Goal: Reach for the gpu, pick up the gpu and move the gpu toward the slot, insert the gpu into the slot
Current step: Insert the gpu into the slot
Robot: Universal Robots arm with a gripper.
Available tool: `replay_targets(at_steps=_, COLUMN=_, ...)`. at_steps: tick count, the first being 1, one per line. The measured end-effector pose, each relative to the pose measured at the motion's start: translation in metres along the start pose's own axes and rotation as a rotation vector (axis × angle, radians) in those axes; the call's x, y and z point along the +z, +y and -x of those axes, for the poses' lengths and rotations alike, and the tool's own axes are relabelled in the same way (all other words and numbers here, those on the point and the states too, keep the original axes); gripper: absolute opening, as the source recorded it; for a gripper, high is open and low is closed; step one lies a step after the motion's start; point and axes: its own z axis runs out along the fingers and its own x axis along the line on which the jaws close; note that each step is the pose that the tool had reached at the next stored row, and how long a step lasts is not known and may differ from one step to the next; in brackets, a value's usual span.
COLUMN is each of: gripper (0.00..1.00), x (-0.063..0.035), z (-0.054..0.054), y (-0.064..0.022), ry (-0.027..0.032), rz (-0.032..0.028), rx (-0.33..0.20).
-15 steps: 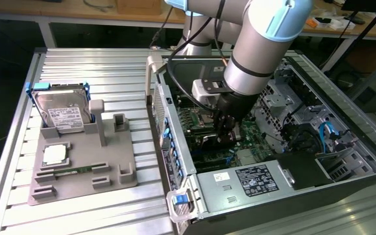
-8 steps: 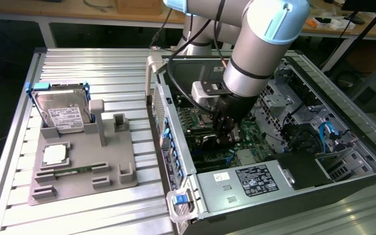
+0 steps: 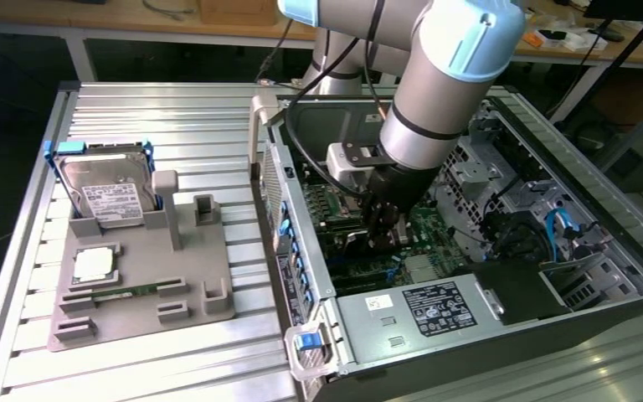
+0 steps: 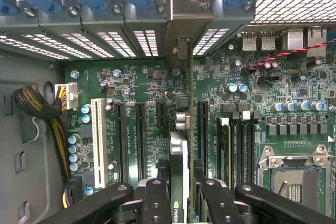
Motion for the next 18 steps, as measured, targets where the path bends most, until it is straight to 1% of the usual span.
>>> replay_targets(at_steps=4, gripper=0.27, x=-0.003, z=0.0002, y=0.0, ry=-0.0015, rz=-0.0006, rx=0.0)
replay_targets(at_steps=7, gripper=0.27, x=-0.0077, z=0.0001, y=0.0002, ry=0.0, rz=0.0, rx=0.0)
replay_targets(at_steps=18, gripper=0.27, x=-0.0082, z=0.0, y=0.0002, ry=0.0001, rz=0.0, rx=0.0)
